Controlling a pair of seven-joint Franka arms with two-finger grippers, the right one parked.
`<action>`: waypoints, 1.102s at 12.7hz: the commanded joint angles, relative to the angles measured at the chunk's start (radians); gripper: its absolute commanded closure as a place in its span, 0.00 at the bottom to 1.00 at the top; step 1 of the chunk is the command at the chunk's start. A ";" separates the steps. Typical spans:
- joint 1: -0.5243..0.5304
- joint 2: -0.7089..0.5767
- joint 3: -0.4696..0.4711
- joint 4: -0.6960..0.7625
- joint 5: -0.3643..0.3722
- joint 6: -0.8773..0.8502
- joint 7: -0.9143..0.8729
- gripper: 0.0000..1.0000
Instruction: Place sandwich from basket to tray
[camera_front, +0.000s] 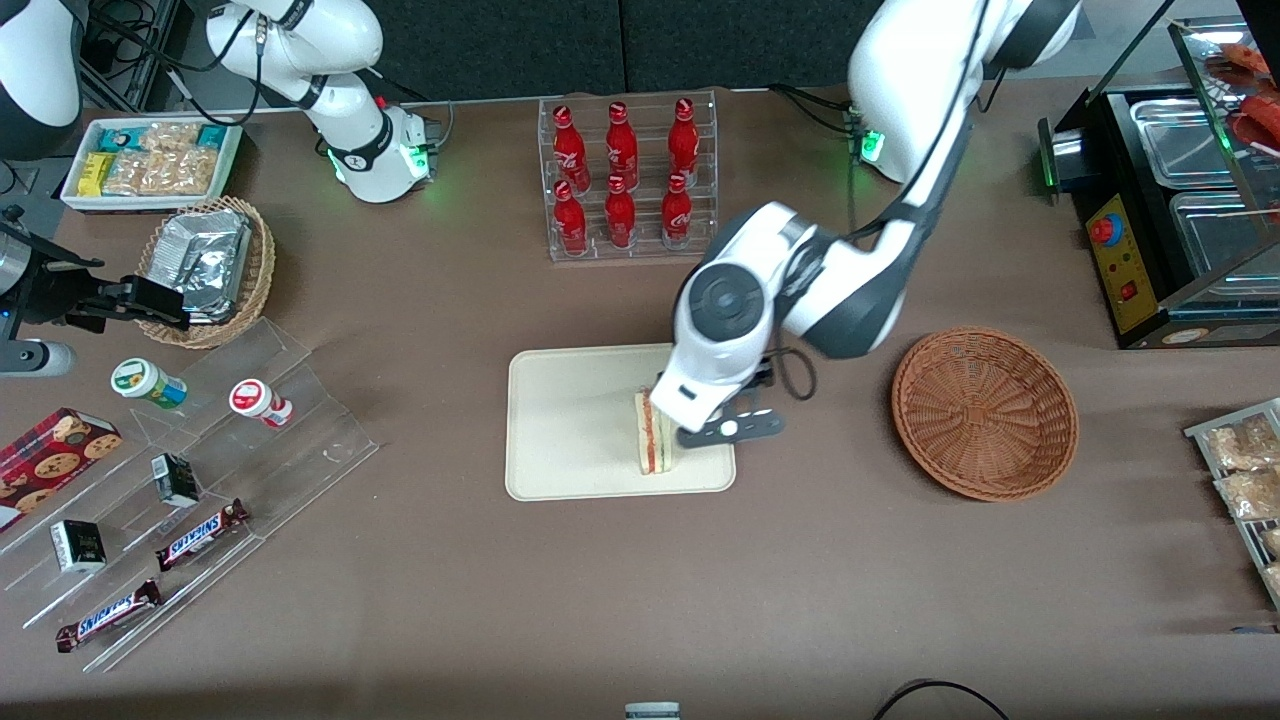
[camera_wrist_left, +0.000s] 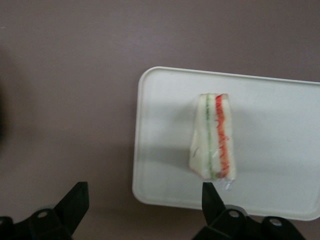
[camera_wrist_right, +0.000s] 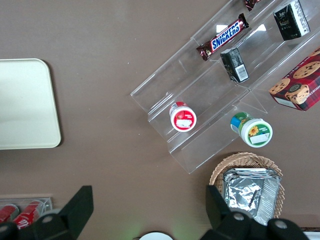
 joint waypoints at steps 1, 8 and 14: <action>0.069 -0.311 -0.006 -0.371 -0.028 0.083 0.033 0.00; 0.376 -0.613 -0.002 -0.709 -0.036 0.064 0.571 0.00; 0.651 -0.721 0.000 -0.624 -0.035 -0.150 0.848 0.00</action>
